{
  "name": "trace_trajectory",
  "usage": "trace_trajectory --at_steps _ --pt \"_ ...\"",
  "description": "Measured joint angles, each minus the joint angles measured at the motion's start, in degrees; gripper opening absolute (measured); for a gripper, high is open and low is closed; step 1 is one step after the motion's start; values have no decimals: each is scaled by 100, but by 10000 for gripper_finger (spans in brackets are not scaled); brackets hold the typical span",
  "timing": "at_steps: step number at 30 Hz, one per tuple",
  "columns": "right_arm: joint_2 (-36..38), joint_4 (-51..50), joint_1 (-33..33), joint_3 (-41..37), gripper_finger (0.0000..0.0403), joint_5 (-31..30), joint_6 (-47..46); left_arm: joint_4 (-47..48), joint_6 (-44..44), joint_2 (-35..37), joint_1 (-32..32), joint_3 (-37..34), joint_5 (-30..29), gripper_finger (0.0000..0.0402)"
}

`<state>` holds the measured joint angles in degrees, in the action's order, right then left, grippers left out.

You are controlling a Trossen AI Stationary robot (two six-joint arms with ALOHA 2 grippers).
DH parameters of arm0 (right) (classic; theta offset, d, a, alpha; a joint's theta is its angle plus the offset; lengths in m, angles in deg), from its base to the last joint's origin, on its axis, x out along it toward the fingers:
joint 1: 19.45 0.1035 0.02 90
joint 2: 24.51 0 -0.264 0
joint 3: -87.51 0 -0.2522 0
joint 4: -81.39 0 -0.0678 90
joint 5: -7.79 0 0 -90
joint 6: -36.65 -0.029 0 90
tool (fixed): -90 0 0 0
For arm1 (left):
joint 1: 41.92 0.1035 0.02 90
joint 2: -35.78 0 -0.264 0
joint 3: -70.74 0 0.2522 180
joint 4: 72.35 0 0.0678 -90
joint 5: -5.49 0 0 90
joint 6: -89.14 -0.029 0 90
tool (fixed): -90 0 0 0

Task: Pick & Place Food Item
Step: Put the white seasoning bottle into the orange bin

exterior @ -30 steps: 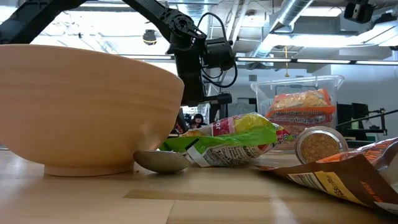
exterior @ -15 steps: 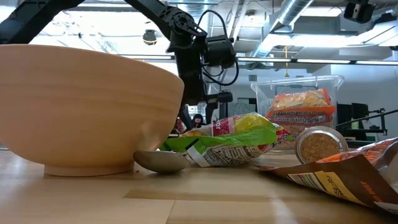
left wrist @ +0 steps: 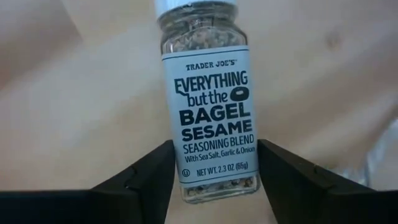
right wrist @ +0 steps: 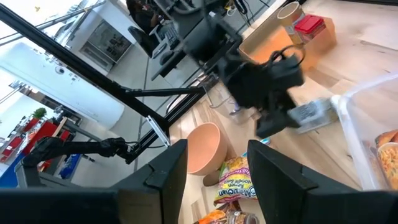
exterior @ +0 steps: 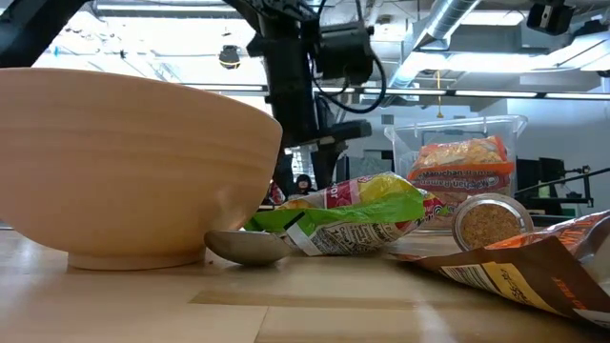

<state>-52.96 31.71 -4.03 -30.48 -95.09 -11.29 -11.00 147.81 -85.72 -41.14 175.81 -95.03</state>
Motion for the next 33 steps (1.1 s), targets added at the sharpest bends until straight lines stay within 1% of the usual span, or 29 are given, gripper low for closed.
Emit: trace_trajectory --at_steps 1,3,7,9,14,20,24,33 --pt "2 0 0 0 163 19 0 54 37 31 -75 -19 42 214" --pt "0 0 0 0 163 42 0 136 161 100 -185 -52 -78 224" --pt "0 0 -1 0 163 53 13 -7 181 521 -209 -21 -720 245" --pt "2 7 -2 0 163 53 36 -115 100 620 -97 -18 -853 255" --pt "2 13 -2 0 163 53 81 -693 -321 596 221 -23 -857 275" --pt "1 25 -2 0 163 52 97 -799 -618 486 437 -33 -777 280" --pt "2 39 -2 0 163 47 144 -896 -893 472 444 -29 -708 280" --pt "0 39 -7 0 163 46 146 -1031 -891 230 310 -22 -657 280"
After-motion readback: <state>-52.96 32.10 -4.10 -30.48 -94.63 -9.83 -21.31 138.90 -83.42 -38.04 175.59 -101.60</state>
